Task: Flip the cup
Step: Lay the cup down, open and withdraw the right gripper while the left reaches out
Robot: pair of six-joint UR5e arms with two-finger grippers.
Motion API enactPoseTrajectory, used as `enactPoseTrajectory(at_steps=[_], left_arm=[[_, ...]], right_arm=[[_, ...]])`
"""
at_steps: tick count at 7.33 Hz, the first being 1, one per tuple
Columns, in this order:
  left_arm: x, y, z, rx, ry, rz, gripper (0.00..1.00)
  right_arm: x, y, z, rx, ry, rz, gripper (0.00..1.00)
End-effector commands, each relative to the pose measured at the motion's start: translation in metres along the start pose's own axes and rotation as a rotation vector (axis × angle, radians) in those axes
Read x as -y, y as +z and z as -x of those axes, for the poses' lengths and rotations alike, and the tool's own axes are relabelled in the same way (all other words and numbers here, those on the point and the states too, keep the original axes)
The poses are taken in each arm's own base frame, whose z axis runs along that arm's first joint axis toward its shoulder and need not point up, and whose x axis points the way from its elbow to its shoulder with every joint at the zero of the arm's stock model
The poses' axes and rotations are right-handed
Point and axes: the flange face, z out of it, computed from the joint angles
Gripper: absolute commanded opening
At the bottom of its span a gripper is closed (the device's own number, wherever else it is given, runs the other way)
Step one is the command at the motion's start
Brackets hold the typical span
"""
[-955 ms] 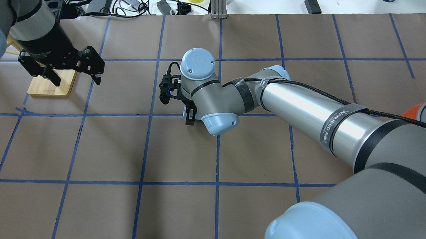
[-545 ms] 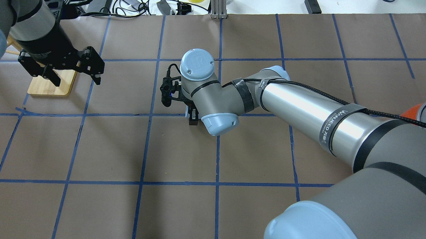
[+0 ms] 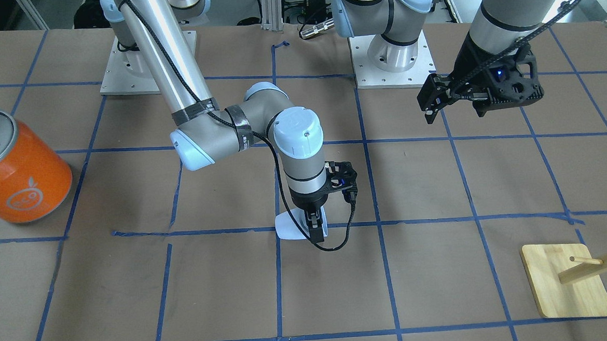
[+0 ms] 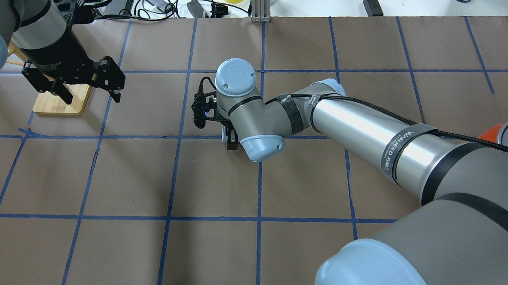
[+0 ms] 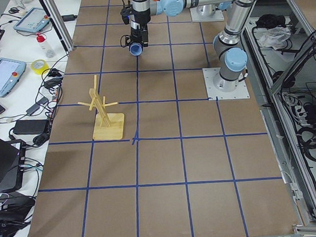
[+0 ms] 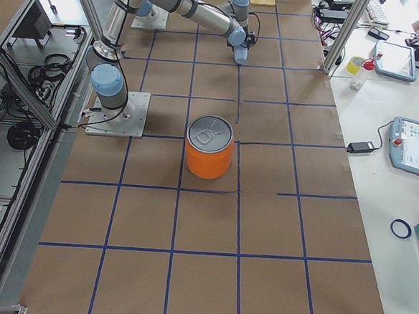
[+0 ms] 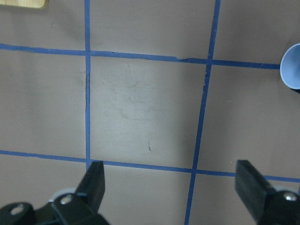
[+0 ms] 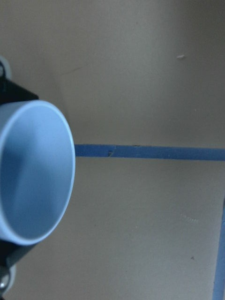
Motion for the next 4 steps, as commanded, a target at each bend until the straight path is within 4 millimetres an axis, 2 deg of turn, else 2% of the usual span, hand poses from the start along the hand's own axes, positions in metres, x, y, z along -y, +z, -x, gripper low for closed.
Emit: enactPoseTrajectory(at_steps=[1, 2, 3, 4], left_arm=[[0.001, 0.003, 0.000, -0.001, 0.002, 0.006, 1.00], [0.002, 0.004, -0.001, -0.012, 0.002, 0.007, 1.00], [0.003, 0.008, -0.002, -0.015, 0.002, 0.015, 1.00], [0.005, 0.008, -0.001, -0.018, 0.000, 0.017, 1.00]], right_arm=[[-0.010, -0.011, -0.009, -0.014, 0.022, 0.016, 1.00], [-0.012, -0.039, -0.014, -0.043, 0.031, -0.005, 1.00], [-0.031, -0.072, -0.026, -0.036, 0.069, -0.003, 1.00], [-0.060, -0.110, -0.035, 0.007, 0.130, -0.031, 1.00]])
